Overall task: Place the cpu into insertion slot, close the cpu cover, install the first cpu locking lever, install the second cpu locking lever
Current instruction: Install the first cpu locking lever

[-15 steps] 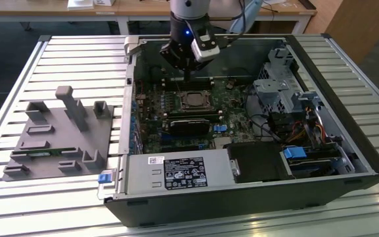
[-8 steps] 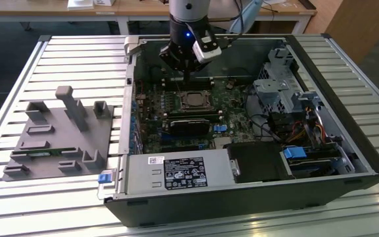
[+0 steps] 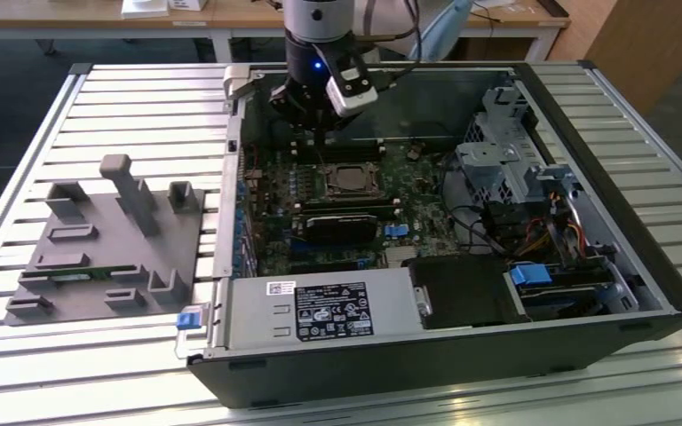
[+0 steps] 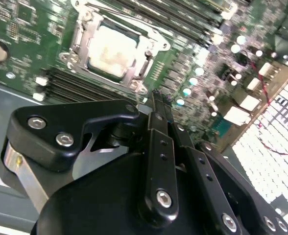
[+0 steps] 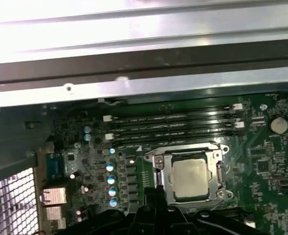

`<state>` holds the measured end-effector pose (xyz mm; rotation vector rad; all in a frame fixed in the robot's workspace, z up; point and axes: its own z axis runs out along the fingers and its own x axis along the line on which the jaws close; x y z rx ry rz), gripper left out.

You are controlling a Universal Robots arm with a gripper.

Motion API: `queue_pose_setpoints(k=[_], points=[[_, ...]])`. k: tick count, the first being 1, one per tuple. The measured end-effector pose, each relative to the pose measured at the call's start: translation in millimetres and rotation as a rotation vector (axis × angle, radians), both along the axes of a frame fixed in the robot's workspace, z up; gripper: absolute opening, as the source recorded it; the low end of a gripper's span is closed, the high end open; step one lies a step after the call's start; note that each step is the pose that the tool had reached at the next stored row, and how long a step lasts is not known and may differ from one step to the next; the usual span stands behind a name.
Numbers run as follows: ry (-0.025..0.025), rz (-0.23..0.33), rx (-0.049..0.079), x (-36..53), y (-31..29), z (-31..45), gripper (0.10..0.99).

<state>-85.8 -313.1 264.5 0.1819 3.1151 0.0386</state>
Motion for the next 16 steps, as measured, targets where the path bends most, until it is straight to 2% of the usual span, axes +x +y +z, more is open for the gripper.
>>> queue_pose_setpoints(k=[4,7,12,16], points=[[-0.0002,0.0,0.0,-5.2,0.4,-1.4,0.106],[-0.0033,0.007,0.0,-6.4,0.4,-2.4,0.106],[-0.0066,0.061,0.0,-6.6,0.4,-4.1,0.106],[-0.0067,0.068,0.0,-8.1,0.6,-4.7,0.106]])
